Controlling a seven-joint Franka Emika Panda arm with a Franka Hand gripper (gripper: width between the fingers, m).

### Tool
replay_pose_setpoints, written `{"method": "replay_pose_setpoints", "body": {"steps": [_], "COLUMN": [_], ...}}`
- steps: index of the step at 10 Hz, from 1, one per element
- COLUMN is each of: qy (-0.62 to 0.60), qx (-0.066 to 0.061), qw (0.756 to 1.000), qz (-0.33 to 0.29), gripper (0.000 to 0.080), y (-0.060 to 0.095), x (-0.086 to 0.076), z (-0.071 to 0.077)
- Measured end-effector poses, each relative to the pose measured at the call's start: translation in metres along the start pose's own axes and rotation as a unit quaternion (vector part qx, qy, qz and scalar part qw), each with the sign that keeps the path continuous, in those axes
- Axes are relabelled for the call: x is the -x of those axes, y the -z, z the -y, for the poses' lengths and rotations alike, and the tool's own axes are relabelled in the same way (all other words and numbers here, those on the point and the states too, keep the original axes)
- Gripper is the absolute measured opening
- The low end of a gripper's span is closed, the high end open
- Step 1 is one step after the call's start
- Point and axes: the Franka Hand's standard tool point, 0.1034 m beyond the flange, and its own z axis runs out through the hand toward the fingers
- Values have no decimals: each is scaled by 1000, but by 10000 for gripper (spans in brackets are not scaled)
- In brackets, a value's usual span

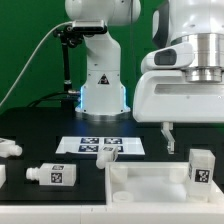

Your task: Assemble one leg

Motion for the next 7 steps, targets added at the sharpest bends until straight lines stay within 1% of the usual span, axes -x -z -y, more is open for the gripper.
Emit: {"method": "replay_pose_setpoints", "body": {"steps": [1,2,3,5,6,7], "qy": [-16,-23,-26,-29,-25,-37], "qx": [-6,-8,-5,-3,-2,2], "qw": [999,997,993,988,988,988], "qz": [48,79,112,151,150,148], "gripper": [649,649,649,649,649,649], "y": [6,12,10,7,0,-9], "x": [1,0,2,4,2,4], "z": [7,10,4,-3,-11,-14]}}
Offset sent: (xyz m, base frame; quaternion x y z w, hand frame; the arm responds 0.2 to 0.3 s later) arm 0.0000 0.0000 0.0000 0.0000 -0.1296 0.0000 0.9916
